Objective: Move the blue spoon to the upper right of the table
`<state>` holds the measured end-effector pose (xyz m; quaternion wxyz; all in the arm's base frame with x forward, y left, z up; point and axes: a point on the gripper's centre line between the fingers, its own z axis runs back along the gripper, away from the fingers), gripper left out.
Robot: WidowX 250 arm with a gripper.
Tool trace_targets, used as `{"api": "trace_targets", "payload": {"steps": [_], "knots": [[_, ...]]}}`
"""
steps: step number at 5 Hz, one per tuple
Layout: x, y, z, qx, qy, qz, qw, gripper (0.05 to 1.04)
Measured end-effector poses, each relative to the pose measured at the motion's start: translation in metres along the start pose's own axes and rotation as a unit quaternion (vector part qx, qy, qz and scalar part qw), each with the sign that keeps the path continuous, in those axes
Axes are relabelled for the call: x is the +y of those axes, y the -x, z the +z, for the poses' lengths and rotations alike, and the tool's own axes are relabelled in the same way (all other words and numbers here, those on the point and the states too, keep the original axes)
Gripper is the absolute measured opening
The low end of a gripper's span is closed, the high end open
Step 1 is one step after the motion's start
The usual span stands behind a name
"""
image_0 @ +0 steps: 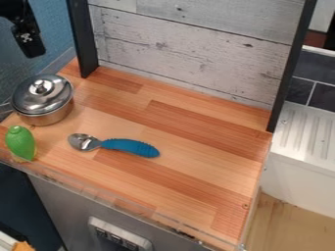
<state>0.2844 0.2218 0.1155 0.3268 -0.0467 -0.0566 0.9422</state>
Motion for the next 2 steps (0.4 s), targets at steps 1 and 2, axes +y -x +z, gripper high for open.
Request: {"api": "trace_targets", "payload": {"steps": [1,2], "knots": [[0.006,0.0,-0.012,-0.002,-0.019,-0.004,0.9998,1.001],[0.033,0.014,-0.005,0.018,-0.026,-0.06,0.9977,1.001]]}}
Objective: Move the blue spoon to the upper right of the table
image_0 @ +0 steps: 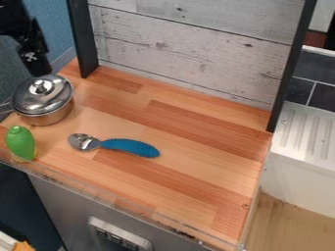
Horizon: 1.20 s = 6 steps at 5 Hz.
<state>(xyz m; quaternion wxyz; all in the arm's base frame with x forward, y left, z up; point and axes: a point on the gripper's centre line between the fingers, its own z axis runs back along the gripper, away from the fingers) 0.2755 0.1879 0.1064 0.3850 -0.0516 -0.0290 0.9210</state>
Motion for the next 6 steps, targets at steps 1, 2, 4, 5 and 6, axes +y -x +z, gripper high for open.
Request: {"api": "trace_targets", "payload": {"steps": [1,2,4,5,6], "knots": [[0.023,0.019,0.013,0.025,0.005,-0.067,0.9974,1.001],[0.051,0.033,0.01,0.028,-0.009,-0.129,0.9912,1.001],[0.095,0.055,-0.014,-0.014,-0.045,-0.267,0.9626,1.001],[0.108,0.063,-0.032,-0.049,-0.048,-0.313,0.9473,1.001],[0.11,0.066,-0.051,-0.067,-0.05,-0.324,0.9425,1.001]]}}
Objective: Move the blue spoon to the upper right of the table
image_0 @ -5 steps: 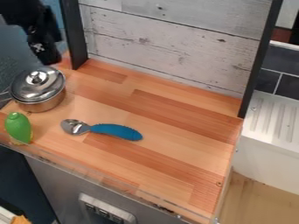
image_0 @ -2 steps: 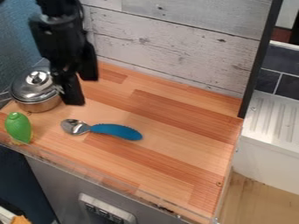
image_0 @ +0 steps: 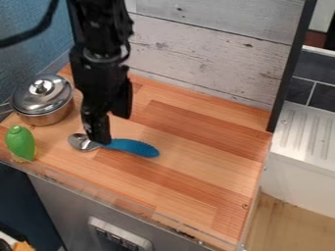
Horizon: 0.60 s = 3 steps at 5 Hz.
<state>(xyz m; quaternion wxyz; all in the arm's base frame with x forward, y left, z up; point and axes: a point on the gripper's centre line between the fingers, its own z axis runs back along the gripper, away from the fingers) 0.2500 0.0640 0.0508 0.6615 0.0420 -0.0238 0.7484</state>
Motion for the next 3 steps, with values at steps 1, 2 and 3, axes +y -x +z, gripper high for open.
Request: {"api": "trace_targets", "payload": {"steps": [1,2,3], "knots": [[-0.006,0.002,-0.018,-0.026,-0.005,0.006,0.9996,1.001],[-0.007,0.005,-0.029,-0.012,-0.02,-0.002,0.9997,1.001],[-0.01,0.008,-0.037,0.008,-0.022,0.002,0.9997,1.001]]}}
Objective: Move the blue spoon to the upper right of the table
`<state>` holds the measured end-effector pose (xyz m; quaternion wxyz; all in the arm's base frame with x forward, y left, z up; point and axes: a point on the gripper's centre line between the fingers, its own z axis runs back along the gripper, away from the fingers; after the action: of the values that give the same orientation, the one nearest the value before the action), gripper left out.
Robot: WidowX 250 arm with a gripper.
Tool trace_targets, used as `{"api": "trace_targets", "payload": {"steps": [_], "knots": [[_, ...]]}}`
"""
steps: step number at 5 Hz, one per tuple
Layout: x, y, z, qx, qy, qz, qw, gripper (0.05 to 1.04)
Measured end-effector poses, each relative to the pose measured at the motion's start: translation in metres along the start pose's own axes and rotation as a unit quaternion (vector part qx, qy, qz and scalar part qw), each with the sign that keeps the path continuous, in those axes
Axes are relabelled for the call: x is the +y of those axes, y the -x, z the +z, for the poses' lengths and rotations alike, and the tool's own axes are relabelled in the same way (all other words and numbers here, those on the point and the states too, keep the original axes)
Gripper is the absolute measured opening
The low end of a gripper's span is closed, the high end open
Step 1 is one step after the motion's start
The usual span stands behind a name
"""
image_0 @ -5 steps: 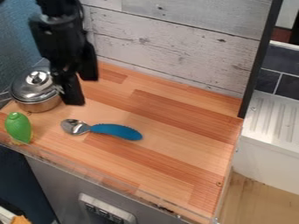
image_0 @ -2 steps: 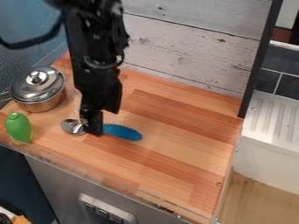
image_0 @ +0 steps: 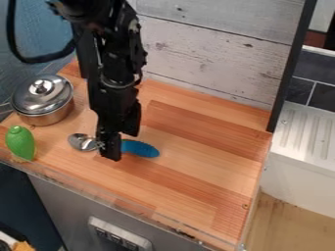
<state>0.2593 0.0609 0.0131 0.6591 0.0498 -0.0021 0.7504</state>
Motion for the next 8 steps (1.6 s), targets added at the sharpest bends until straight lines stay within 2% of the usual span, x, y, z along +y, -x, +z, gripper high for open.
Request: {"api": "trace_targets", "payload": {"steps": [1,2,3,4,5,7,8], "knots": [[-0.005,0.004,-0.006,0.012,0.01,0.005,0.9999,1.001],[-0.011,0.004,-0.016,0.018,0.013,0.012,0.9997,0.947],[-0.014,0.002,-0.016,0.013,0.023,0.015,0.9995,0.651],[-0.012,0.003,-0.017,0.012,0.023,0.017,0.9995,0.406],[-0.009,0.003,-0.016,0.015,0.02,0.015,0.9996,0.399],[-0.003,-0.002,0.024,0.043,0.036,0.029,0.998,0.399],[-0.01,0.011,0.039,0.045,0.042,0.019,0.9979,0.399]]}}
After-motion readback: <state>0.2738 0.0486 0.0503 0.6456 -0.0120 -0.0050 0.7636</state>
